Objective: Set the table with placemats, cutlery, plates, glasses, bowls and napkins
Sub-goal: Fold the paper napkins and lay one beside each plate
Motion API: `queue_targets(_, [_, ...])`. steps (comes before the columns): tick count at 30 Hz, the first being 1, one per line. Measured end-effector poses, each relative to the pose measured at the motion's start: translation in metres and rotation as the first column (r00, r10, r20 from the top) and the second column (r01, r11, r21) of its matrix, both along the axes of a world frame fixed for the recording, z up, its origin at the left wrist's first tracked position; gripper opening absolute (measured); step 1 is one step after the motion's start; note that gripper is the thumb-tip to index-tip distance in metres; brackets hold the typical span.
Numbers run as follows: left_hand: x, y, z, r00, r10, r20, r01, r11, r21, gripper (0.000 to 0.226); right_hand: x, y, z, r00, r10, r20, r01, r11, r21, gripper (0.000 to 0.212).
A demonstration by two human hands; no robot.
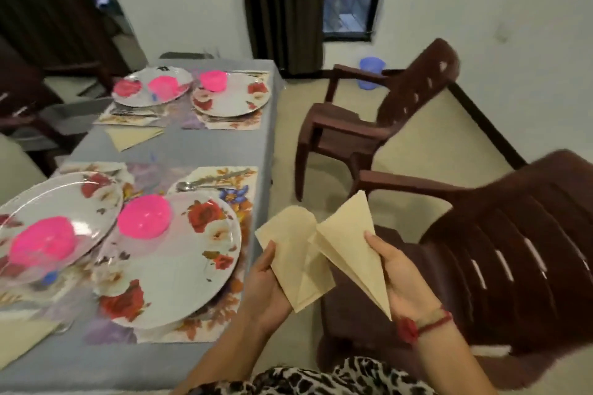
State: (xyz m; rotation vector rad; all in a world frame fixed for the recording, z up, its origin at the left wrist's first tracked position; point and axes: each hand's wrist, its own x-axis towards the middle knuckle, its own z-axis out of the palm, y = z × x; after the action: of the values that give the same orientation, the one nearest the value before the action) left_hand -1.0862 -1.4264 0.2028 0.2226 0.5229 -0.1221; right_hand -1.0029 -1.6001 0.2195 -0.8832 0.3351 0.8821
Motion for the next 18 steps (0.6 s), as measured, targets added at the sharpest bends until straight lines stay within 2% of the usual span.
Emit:
queue_targets(3, [0.010, 0.036, 0.002, 0.991, 0.135, 0.005, -0.135, 0.991, 0.020, 0.047, 0.031, 0.031, -0.007, 0.993, 0.117, 0.024, -0.118, 0.992, 0.039, 0.094])
queue_targets(4, [0.011, 0.048, 0.002, 0.985, 0.173, 0.008, -0.173, 0.985, 0.024, 0.045, 0.041, 0.044, -0.009, 0.988, 0.147, 0.041, -0.148, 0.988, 0.036, 0.095])
queue_targets(7, [0.007, 0.076, 0.000, 0.957, 0.291, 0.015, -0.292, 0.955, 0.062, 0.043, 0.061, 0.083, -0.010, 0.983, 0.173, 0.056, -0.171, 0.984, -0.050, 0.049])
queue_targets(9, [-0.002, 0.092, -0.003, 0.916, 0.401, 0.026, -0.402, 0.914, 0.059, 0.044, 0.070, 0.113, -0.010, 0.971, 0.222, 0.092, -0.212, 0.971, -0.107, 0.033])
queue_targets(11, [-0.016, 0.105, -0.007, 0.867, 0.495, 0.051, -0.498, 0.865, 0.069, 0.041, 0.074, 0.146, -0.006, 0.934, 0.319, 0.163, -0.288, 0.939, -0.190, 0.026])
queue_targets(12, [-0.024, 0.111, -0.009, 0.839, 0.540, 0.068, -0.543, 0.837, 0.064, 0.049, 0.075, 0.162, -0.003, 0.906, 0.372, 0.200, -0.323, 0.916, -0.239, 0.022])
queue_targets(14, [-0.038, 0.121, -0.019, 0.763, 0.641, 0.085, -0.643, 0.766, 0.006, 0.087, 0.076, 0.195, 0.001, 0.836, 0.480, 0.265, -0.380, 0.855, -0.352, 0.016])
queue_targets(15, [-0.044, 0.125, -0.022, 0.720, 0.688, 0.088, -0.690, 0.724, -0.020, 0.097, 0.075, 0.211, 0.002, 0.792, 0.533, 0.300, -0.404, 0.824, -0.397, 0.016])
queue_targets(17, [-0.051, 0.132, -0.024, 0.639, 0.765, 0.079, -0.767, 0.641, -0.003, 0.099, 0.079, 0.240, 0.000, 0.683, 0.620, 0.386, -0.442, 0.772, -0.457, 0.019])
queue_targets(18, [-0.053, 0.135, -0.023, 0.623, 0.778, 0.080, -0.781, 0.625, 0.005, 0.090, 0.082, 0.251, -0.002, 0.632, 0.648, 0.425, -0.444, 0.752, -0.487, 0.021])
